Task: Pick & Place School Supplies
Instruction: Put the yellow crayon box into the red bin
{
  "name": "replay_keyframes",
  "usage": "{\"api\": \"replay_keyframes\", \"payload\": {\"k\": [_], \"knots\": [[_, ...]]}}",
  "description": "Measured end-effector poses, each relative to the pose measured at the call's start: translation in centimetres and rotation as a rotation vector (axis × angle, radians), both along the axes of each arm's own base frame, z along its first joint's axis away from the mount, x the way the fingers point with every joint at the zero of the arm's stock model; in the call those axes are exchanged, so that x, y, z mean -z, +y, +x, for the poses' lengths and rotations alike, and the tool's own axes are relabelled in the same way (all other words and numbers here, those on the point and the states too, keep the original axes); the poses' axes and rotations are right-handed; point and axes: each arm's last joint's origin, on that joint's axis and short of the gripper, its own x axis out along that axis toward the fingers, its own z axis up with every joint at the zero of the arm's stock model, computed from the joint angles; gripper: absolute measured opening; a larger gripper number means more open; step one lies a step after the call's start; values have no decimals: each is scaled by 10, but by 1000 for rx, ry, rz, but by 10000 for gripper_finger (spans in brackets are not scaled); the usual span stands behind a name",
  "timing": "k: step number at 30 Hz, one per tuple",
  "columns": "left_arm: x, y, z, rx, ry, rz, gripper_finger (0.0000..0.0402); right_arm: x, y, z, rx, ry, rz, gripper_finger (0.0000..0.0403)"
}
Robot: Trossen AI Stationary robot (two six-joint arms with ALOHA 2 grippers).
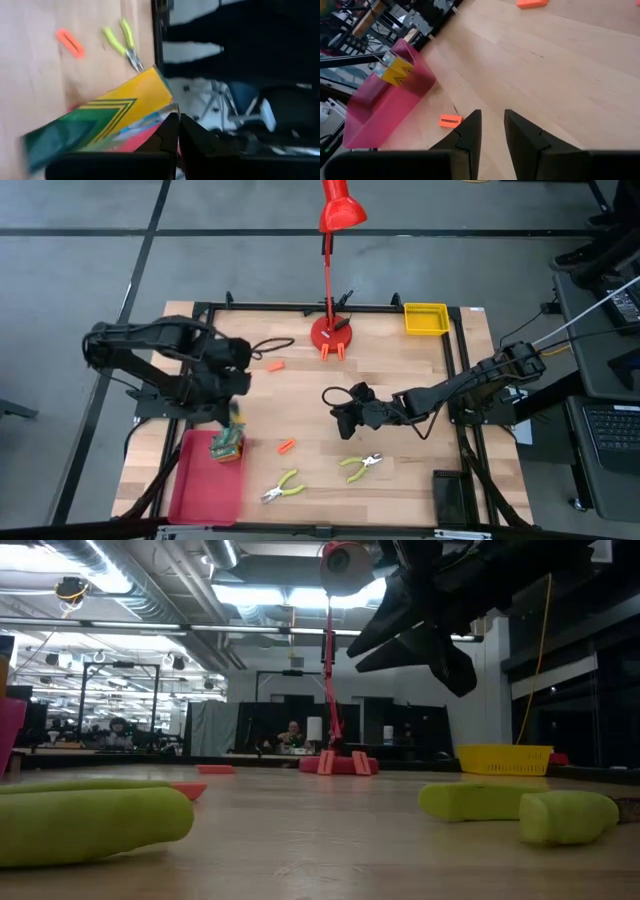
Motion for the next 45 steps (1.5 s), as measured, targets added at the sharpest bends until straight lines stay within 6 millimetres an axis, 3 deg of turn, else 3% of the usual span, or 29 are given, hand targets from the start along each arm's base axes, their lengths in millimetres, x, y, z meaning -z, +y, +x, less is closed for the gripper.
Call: {"api": "replay_keyframes", "payload": {"k": [9, 22, 31, 38, 45], "knots": [[0, -36, -18, 108, 179, -48, 3, 0, 0, 0, 2, -5, -4, 89], [28, -89, -1, 306, 342, 6, 3, -1, -1, 0, 27, -16, -23, 89], [46, -111, 6, 423, 421, 25, 3, -2, 3, 0, 28, -29, -26, 89], [85, -121, 4, 534, 519, 40, 3, -2, 4, -1, 33, -30, -16, 89], [105, -125, -3, 620, 524, 46, 3, -3, 4, -1, 86, -44, -27, 89]]}}
